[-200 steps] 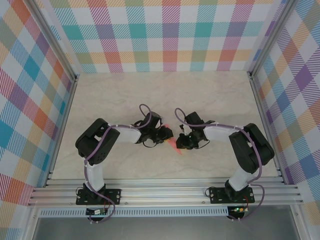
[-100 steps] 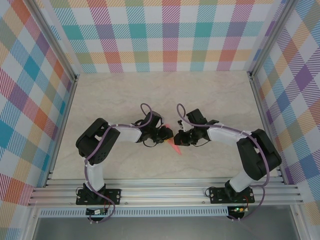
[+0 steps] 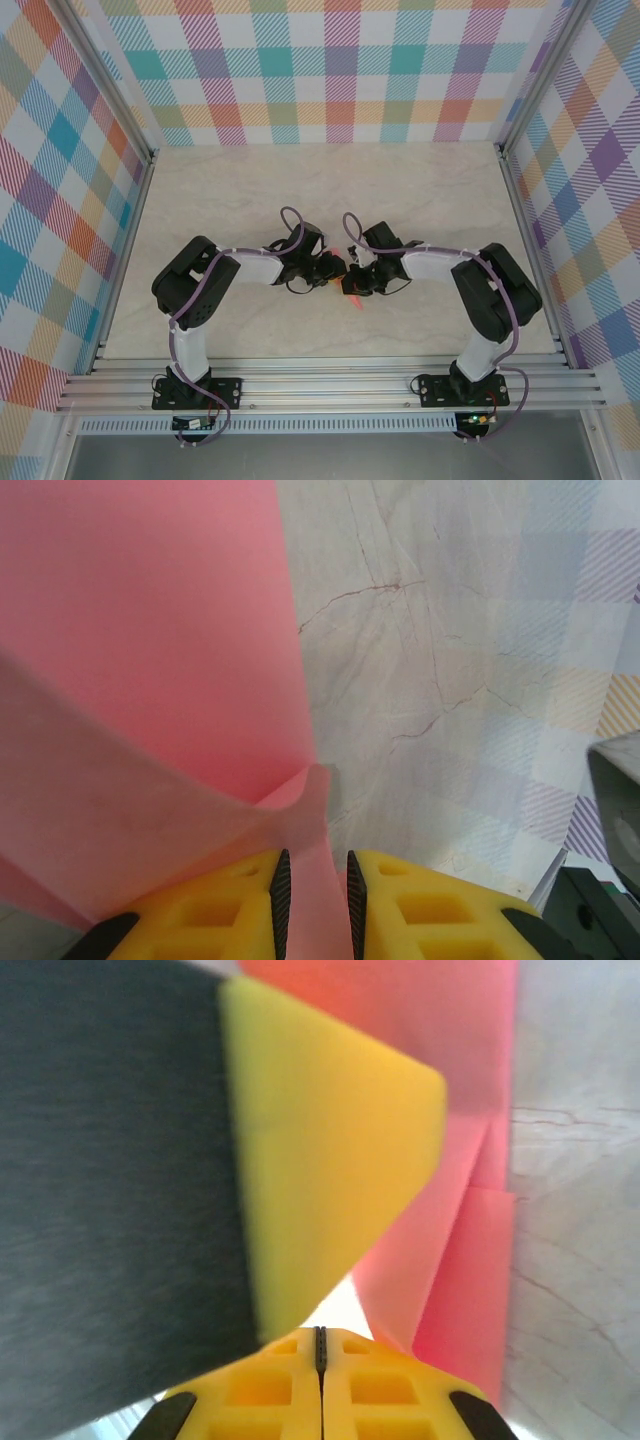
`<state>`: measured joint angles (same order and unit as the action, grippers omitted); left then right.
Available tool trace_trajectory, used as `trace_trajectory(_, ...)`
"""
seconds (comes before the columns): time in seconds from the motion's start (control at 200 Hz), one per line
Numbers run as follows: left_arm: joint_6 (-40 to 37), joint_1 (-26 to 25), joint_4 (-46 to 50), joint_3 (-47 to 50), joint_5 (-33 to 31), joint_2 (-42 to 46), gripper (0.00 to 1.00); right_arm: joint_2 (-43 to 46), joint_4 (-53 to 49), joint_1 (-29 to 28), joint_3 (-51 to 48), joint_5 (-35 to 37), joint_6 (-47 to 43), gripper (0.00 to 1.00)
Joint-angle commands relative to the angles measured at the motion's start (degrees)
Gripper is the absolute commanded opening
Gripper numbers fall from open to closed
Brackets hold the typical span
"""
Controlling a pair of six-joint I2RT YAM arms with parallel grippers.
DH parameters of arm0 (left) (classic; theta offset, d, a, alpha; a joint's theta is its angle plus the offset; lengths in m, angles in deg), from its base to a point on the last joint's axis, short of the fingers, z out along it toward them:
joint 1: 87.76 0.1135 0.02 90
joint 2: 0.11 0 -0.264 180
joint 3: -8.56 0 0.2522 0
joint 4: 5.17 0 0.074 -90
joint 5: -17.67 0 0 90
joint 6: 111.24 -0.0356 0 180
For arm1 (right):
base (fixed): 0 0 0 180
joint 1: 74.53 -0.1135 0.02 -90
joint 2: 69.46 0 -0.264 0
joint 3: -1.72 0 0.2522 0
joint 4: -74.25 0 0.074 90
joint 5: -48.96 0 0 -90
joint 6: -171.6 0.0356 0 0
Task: Fold a paper plane with a square sheet of paper (pick it up from the middle)
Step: Fold the wing for the fifth time at the center of the table.
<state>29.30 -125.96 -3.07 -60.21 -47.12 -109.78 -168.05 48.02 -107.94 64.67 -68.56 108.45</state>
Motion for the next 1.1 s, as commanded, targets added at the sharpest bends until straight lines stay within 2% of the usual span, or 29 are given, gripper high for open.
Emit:
trace_trajectory(0.0,0.0,0.6,1.8,1.0,-2.2,-2.4,0.24,-0.7,-0.9,-0.2,1.0,4.1,0.2,0.05)
trace_trajectory(0.35,-0.2,0.7,2.1,2.1,-3.0,-1.9,0.24,-2.5,-1.0,1.5,-3.1,5.7,0.9,0.03)
trace_trajectory(0.57,-0.2,0.9,2.3,2.6,-3.4,-1.7,0.24,2.4,-0.1,2.1,-4.1,0.5,-0.6,0.09)
trace_trajectory(0.78,-0.1,0.9,2.3,2.2,-3.2,-2.0,0.24,6.8,-0.4,1.9,-5.3,-4.9,-4.0,0.11)
trace_trajectory(0.955,-0.1,0.9,2.4,2.1,-3.1,-1.8,0.24,5.6,-2.1,0.8,-5.0,-4.2,-5.6,0.1)
trace_trajectory(1.095,-0.1,0.9,2.4,2.1,-3.2,-1.7,0.24,3.7,-3.7,0.9,-5.0,0.0,-5.2,0.08)
